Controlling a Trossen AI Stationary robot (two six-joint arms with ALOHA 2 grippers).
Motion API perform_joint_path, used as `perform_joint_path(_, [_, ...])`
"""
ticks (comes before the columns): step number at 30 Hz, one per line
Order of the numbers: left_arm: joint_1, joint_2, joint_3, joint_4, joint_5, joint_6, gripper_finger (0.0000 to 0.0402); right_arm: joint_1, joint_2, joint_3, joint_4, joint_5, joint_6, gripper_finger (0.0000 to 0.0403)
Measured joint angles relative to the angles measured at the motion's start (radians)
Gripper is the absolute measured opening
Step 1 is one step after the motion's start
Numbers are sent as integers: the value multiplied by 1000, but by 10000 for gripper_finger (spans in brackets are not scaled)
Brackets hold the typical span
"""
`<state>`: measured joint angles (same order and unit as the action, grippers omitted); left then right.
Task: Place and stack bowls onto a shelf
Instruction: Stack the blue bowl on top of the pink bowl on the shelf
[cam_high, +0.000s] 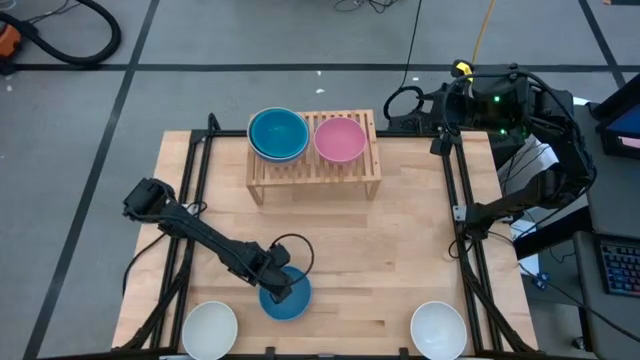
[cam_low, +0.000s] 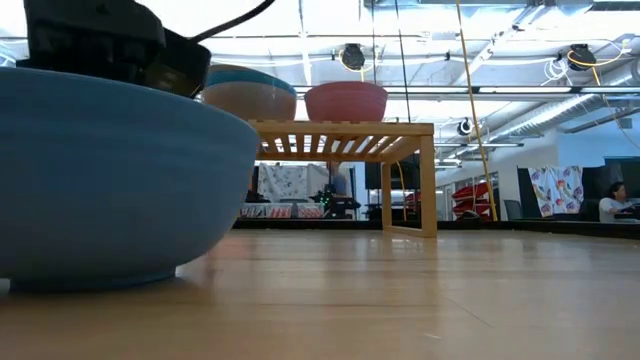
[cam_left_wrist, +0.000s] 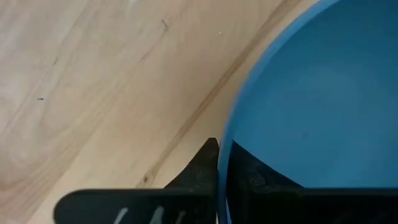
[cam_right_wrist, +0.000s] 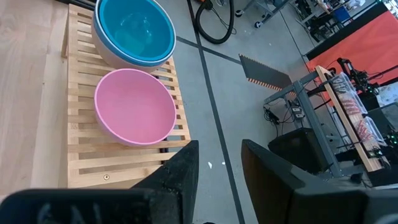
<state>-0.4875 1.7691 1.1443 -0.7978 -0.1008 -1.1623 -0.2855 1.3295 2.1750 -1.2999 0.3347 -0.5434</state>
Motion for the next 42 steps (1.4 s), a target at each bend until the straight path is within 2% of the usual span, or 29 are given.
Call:
perform_joint_path(4, [18, -7, 9, -5, 12, 10, 7, 0, 0, 0, 0, 0, 0, 116])
perform_joint_path(9, [45, -86, 38, -32, -5, 17, 5, 0, 0, 0, 0, 0, 0, 116])
perform_joint_path(12, [63, -145, 96, -107, -18, 29, 5, 0, 0, 0, 0, 1, 0, 116])
perform_joint_path(16, [97, -189, 236, -336, -93, 72, 5, 0, 0, 0, -7, 1, 0, 116])
perform_joint_path(21, [177, -188, 496, -656, -177, 133, 5, 0, 0, 0, -18, 2, 0, 116])
perform_joint_path(25, [254, -185, 668, -752, -245, 232, 5, 0, -3, 0, -19, 2, 0, 116])
perform_joint_path(33, [462, -186, 905, -715, -307, 503, 5, 0, -25, 0, -19, 3, 0, 116])
perform_joint_path(37, [574, -185, 957, -656, -302, 637, 4, 0, -37, 0, -18, 3, 0, 116])
perform_joint_path(42, [698, -185, 971, -509, -242, 824, 4, 0, -44, 0, -18, 3, 0, 116])
